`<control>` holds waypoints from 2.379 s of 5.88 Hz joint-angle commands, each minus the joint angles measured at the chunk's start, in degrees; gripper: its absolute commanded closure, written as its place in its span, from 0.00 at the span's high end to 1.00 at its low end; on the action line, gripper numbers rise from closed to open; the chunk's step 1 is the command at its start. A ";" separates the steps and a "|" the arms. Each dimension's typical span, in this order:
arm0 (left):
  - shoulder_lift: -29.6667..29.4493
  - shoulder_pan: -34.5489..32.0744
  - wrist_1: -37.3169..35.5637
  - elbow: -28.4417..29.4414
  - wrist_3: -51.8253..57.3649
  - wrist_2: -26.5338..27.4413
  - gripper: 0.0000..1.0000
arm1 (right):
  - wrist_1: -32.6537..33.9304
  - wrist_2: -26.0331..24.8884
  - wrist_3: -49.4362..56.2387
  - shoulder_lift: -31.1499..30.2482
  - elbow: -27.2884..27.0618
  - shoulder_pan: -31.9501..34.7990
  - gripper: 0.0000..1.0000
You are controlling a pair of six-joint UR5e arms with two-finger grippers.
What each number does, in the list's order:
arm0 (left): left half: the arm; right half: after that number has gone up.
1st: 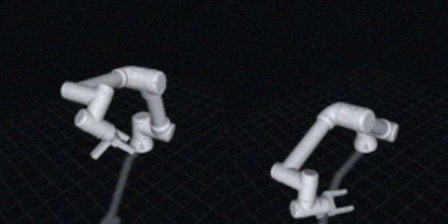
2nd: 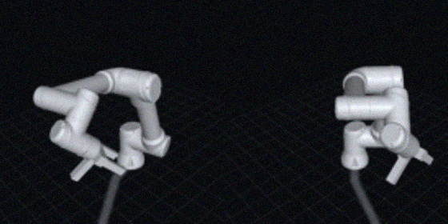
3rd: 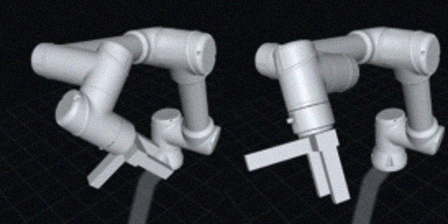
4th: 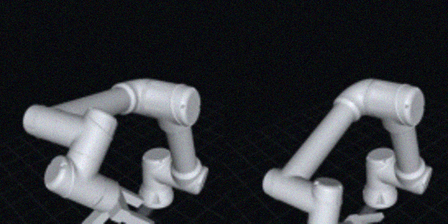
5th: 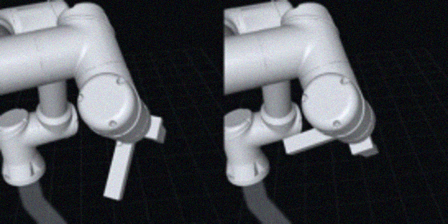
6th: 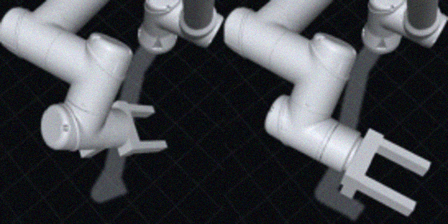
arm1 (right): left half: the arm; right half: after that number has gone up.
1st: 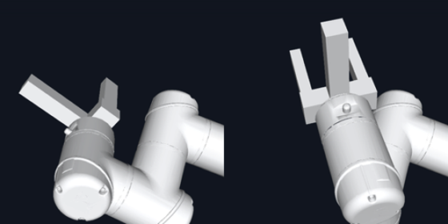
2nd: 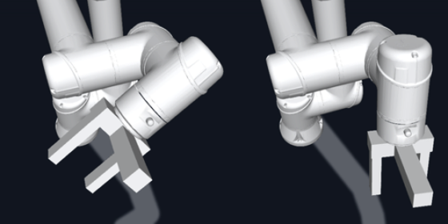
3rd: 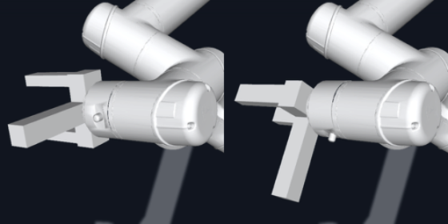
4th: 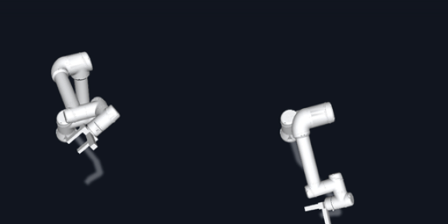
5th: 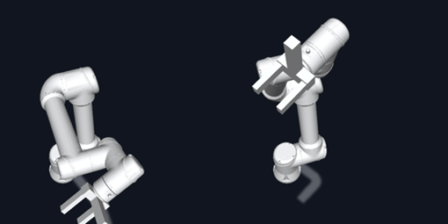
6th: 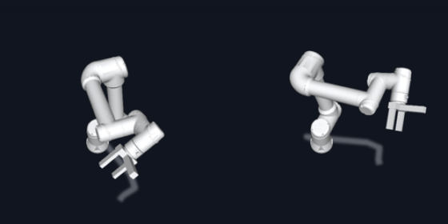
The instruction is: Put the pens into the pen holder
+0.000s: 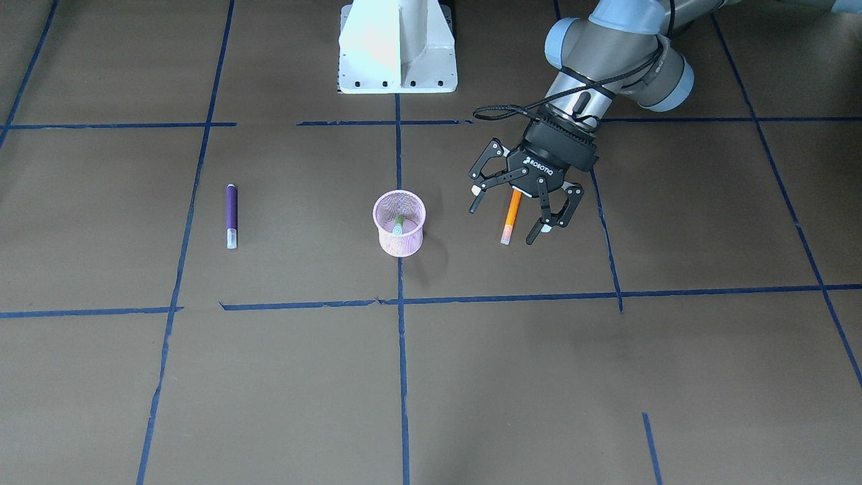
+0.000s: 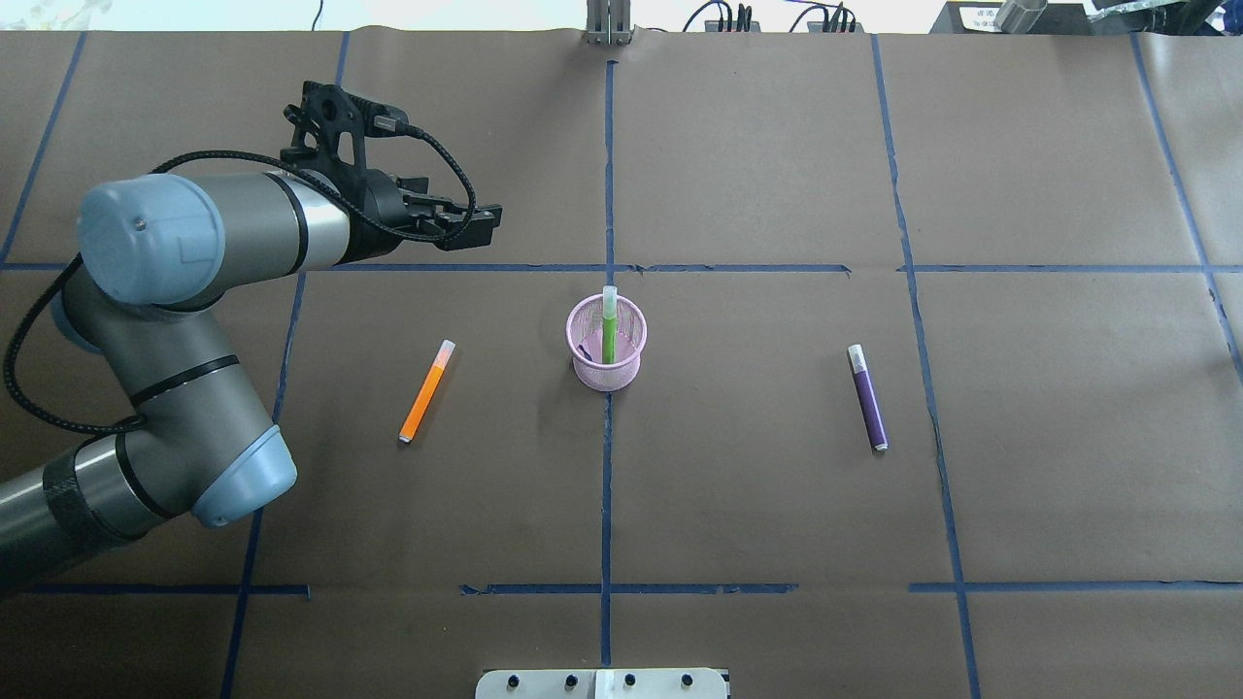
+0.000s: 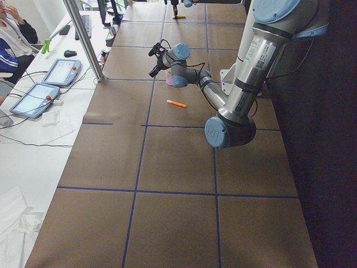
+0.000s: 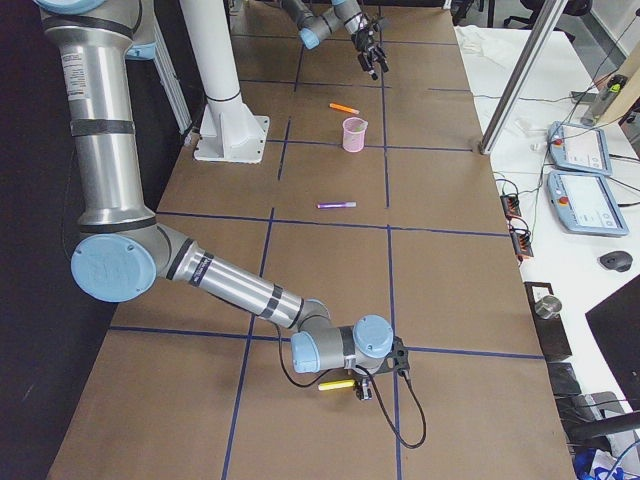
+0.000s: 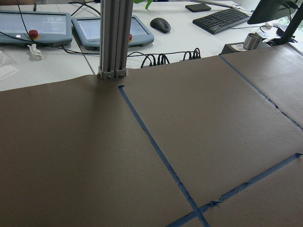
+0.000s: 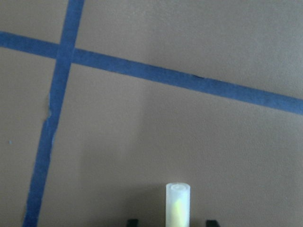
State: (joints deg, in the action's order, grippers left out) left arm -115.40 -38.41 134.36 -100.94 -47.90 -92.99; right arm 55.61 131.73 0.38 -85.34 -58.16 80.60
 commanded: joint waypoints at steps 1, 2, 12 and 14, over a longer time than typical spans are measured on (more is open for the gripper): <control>0.00 0.00 0.02 -0.04 0.00 0.00 1.00 | -0.06 0.28 0.06 -0.44 -0.11 0.08 0.26; 0.00 0.00 0.02 -0.04 0.00 0.00 1.00 | -0.15 0.46 0.06 -0.62 -0.29 0.08 0.17; -0.09 0.62 -20.28 6.01 -0.09 -13.36 1.00 | -8.45 -0.71 -32.11 3.93 -40.61 -7.86 0.00; -0.70 0.97 -20.19 8.55 -0.18 -13.53 1.00 | -17.43 -14.06 -47.08 9.20 -41.06 -20.69 0.00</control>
State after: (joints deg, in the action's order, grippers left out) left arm -115.69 -37.70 114.19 -93.80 -48.01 -106.42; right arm 41.86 124.25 -40.45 -78.50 -98.82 65.85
